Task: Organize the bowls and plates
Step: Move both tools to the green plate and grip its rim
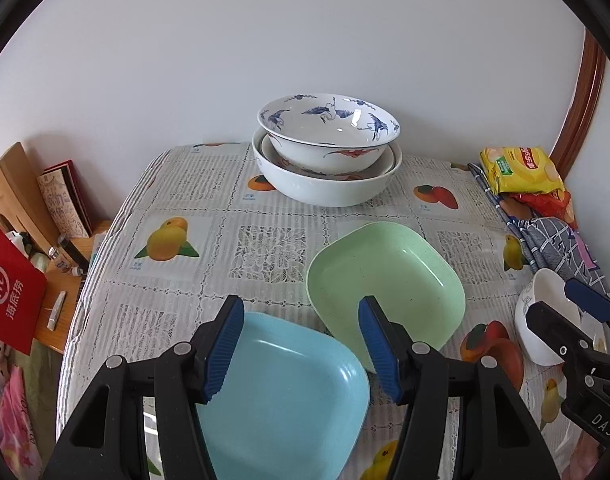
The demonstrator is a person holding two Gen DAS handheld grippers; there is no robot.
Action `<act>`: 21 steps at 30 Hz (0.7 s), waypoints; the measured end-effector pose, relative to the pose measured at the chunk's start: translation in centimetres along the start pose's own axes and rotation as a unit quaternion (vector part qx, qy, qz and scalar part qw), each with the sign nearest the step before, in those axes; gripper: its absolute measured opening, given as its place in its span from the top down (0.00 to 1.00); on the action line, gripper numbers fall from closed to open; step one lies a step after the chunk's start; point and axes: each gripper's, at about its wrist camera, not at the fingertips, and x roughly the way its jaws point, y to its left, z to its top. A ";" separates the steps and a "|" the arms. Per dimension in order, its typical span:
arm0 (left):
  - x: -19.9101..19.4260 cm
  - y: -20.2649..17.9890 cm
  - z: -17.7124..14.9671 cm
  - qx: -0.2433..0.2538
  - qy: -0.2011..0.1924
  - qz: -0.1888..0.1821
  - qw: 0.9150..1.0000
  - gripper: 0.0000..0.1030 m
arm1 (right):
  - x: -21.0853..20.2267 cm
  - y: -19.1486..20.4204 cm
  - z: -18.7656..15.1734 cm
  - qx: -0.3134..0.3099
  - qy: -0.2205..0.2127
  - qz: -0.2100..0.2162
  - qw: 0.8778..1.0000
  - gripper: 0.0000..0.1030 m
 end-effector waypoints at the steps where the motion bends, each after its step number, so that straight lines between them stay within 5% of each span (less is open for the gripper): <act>1: 0.5 -0.3 0.2 0.005 0.006 0.005 1.000 0.44 | 0.6 -0.1 0.1 0.000 0.003 0.000 1.000 0.29; 12: 6.1 -1.3 1.8 0.016 0.053 0.019 0.998 0.44 | 6.6 -0.3 0.8 0.016 0.043 0.019 0.999 0.31; 21: 9.4 -1.5 2.8 0.028 0.073 0.005 0.997 0.44 | 10.6 0.1 1.3 0.014 0.074 0.019 0.997 0.49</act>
